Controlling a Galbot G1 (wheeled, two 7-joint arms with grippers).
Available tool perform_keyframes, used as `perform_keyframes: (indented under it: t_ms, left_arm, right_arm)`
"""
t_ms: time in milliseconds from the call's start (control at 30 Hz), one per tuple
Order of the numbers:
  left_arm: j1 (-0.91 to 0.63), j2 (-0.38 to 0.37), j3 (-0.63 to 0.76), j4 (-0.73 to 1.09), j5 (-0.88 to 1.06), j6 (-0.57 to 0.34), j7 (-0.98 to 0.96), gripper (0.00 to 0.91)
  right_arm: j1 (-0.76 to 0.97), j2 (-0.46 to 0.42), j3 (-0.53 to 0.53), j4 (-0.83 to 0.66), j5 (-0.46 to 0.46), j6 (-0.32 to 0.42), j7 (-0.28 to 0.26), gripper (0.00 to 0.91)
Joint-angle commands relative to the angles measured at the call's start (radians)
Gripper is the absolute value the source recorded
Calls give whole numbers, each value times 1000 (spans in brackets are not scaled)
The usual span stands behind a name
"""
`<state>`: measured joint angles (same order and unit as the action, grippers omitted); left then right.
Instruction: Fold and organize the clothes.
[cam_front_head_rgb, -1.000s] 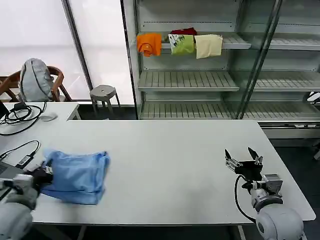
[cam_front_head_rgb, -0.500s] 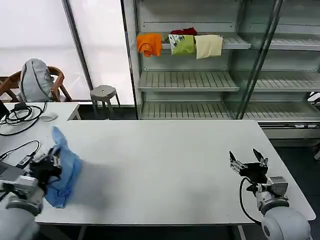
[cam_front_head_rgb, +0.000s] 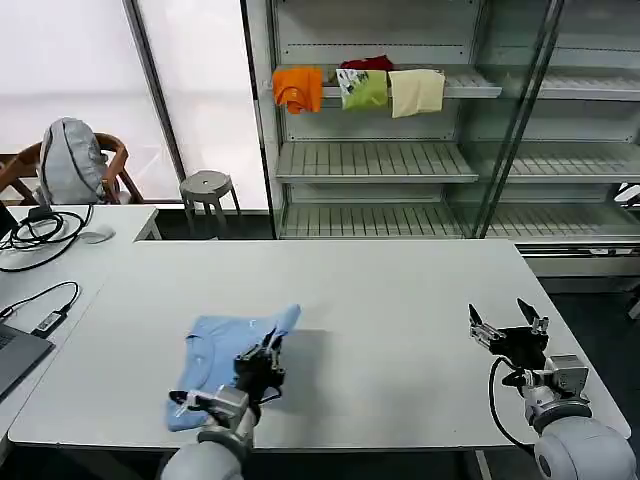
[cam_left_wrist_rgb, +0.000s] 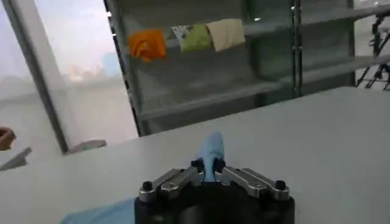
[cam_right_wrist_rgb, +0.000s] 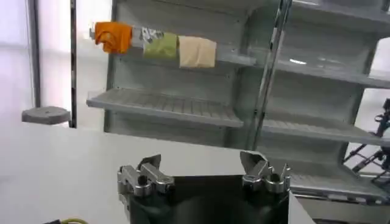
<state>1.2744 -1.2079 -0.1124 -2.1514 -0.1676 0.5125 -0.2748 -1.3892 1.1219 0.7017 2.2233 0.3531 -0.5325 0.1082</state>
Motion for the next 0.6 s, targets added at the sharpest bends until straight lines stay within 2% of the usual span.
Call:
perform_keyframes:
  t_ms: [33,133,233,333,500,567,600]
  left_arm:
    - [-197,-189,252,150,-129,18,-159,30]
    - [-207,-207,280,163,-119,12,-148,20]
    - [-221,-222,301,187,-80,0,-133,20]
    - [-250,-240,303,229,-76,-4,-119,20]
    - [-279,-252,297,279,-83,-13,-103,20]
    - [-275,-249,299,286,-86,-16,-91,907]
    - [-273,-251,298,295,-92,-35,-86,907]
  right_arm:
    - [-2,-17,21,-3,0,3,-13,907]
    - [20,-32,33,-13,-1,13,-22,907]
    - [44,-48,34,-15,13,21,14,907]
    - [65,-60,40,-15,48,14,13,907]
    - [90,-79,41,-44,7,51,26,907]
    - [89,-101,57,-47,16,54,12,907]
    - [93,-108,64,-49,41,58,16,907]
